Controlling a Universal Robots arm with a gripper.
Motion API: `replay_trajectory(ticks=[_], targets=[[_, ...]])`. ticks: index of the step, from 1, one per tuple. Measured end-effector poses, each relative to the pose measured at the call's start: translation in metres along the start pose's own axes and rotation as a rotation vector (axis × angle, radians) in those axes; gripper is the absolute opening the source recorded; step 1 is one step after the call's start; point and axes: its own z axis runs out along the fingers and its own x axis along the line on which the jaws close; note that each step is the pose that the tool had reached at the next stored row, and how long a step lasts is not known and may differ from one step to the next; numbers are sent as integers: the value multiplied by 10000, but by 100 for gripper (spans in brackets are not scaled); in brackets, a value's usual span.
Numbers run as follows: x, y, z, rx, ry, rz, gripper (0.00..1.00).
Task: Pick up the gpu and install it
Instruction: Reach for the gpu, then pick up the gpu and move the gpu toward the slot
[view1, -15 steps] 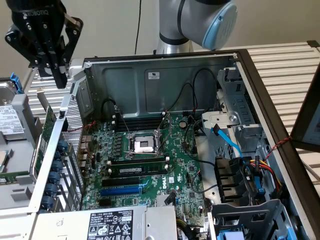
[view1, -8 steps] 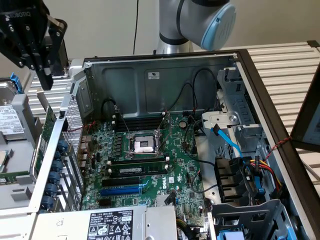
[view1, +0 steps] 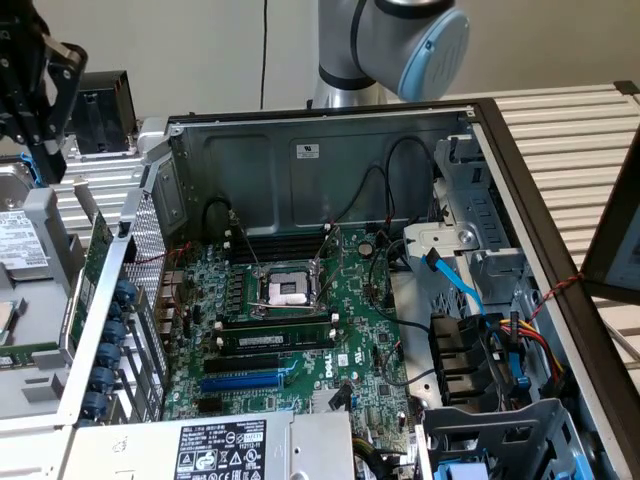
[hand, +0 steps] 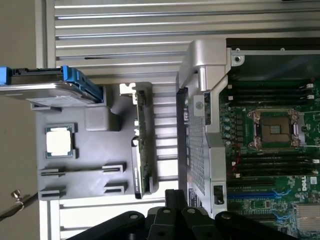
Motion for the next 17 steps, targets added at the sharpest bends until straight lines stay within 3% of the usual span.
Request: replay_trajectory(ticks=[3, 11, 17], targets=[[131, 8, 14, -37, -22, 0, 11], [403, 130, 22, -43, -36, -1, 11], [428, 129, 22, -49, -39, -1, 11]])
